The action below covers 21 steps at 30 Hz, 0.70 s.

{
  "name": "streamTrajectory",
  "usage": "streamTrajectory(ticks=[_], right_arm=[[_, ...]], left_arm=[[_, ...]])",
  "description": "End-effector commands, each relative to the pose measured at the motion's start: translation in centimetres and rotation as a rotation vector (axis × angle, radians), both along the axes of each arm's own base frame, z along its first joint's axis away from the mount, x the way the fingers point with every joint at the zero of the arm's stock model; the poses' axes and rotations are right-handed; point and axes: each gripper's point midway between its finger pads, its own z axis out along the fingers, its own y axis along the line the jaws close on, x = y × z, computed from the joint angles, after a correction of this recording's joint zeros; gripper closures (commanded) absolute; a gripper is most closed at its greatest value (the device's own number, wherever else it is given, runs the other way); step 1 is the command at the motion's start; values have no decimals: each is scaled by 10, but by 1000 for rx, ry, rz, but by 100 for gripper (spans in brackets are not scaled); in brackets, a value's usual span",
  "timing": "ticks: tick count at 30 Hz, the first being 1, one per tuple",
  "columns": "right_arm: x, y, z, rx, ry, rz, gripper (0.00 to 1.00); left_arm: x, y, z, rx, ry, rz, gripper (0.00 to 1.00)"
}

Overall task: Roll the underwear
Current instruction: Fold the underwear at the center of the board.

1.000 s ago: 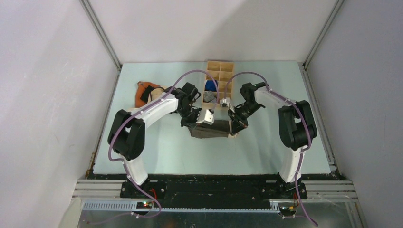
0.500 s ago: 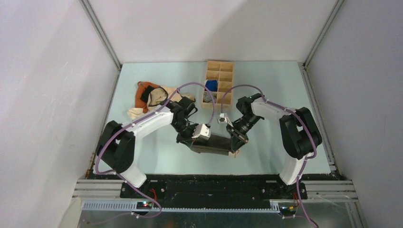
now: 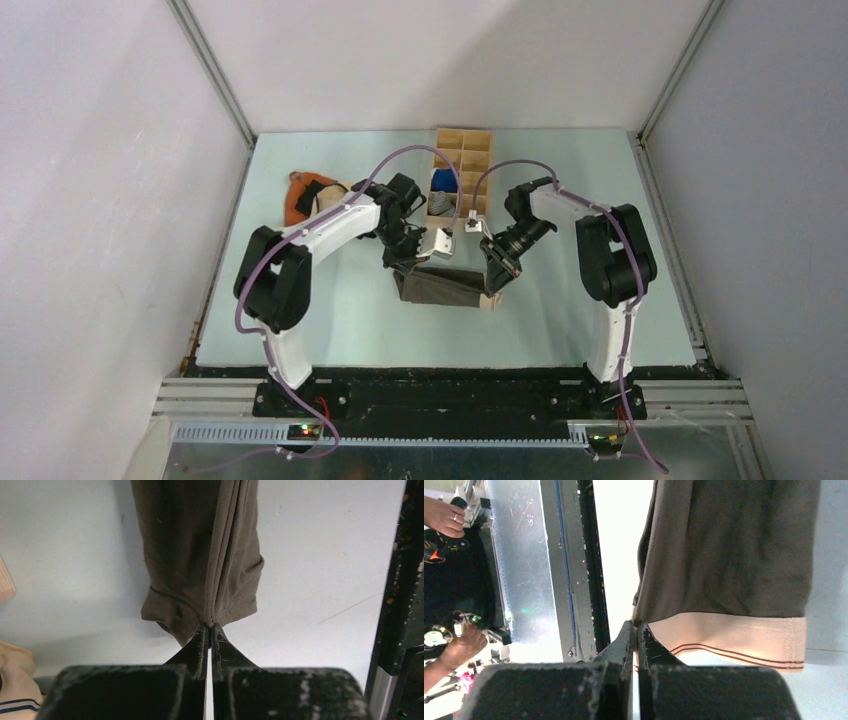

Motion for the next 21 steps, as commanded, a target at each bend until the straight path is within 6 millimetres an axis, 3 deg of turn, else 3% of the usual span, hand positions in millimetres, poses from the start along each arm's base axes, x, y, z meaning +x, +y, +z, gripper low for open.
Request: streamTrajectory(ticks=[1,11,21], right_arm=[[18,2,11,-3,45,-38,100],[68,2,-1,-27,94,-119,100],[96,10,-18,-68,122,-156,100]], left_arm=[[19,7,-1,59,-32,17,100],[41,9,-11,95,-77,51,100],[61,12,-27,128,-90,105,100]])
